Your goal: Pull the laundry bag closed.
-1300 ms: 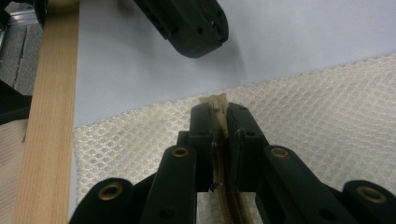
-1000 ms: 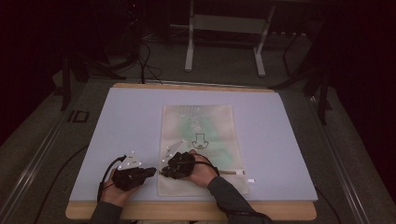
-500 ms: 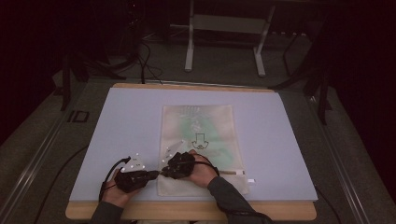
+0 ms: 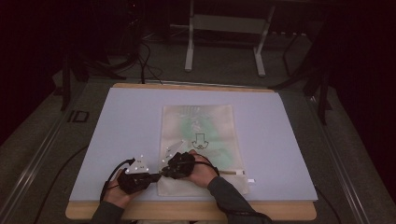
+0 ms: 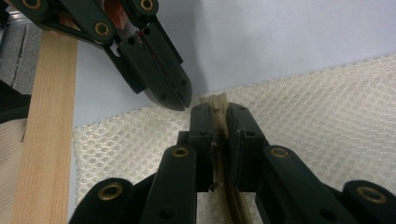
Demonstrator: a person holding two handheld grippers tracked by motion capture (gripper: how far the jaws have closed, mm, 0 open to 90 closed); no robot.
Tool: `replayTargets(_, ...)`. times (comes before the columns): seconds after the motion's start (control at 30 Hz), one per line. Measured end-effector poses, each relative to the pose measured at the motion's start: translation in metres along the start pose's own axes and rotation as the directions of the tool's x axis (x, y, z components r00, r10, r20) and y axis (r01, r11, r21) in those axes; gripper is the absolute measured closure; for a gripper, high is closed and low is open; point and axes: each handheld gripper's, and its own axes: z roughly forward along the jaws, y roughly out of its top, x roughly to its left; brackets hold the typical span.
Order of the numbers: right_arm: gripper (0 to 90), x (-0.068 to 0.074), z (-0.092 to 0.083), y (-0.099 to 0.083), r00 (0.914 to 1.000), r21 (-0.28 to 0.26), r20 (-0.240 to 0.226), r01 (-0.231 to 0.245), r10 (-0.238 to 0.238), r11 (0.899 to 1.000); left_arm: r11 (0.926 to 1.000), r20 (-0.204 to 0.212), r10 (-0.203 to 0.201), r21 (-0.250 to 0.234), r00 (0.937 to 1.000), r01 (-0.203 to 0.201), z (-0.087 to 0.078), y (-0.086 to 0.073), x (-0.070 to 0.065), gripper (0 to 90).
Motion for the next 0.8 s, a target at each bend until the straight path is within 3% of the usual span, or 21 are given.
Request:
replayTargets(0.3, 81.5, 0.0, 0.0001, -0.0002, 1.0, -0.002, 0.001, -0.001, 0.001, 1.0, 0.9995, 0.028, 0.028, -0.015, 0.9992, -0.028, 0.0004, 0.0011, -0.0032, 88.6)
replayTargets(0.6, 81.5, 0.0002, 0.0001, -0.0001, 1.0, -0.002, 0.002, 0.001, -0.001, 1.0, 0.9955, 0.012, 0.086, 0.041, 0.9963, -0.086, 0.0073, 0.0031, -0.0089, 89.1)
replayTargets(0.8, 81.6, 0.0002, -0.0001, 0.0001, 1.0, 0.002, 0.001, 0.009, -0.009, 1.0, 0.9965, 0.007, 0.067, 0.049, 0.9977, -0.067, 0.0085, 0.0038, -0.0086, 89.6)
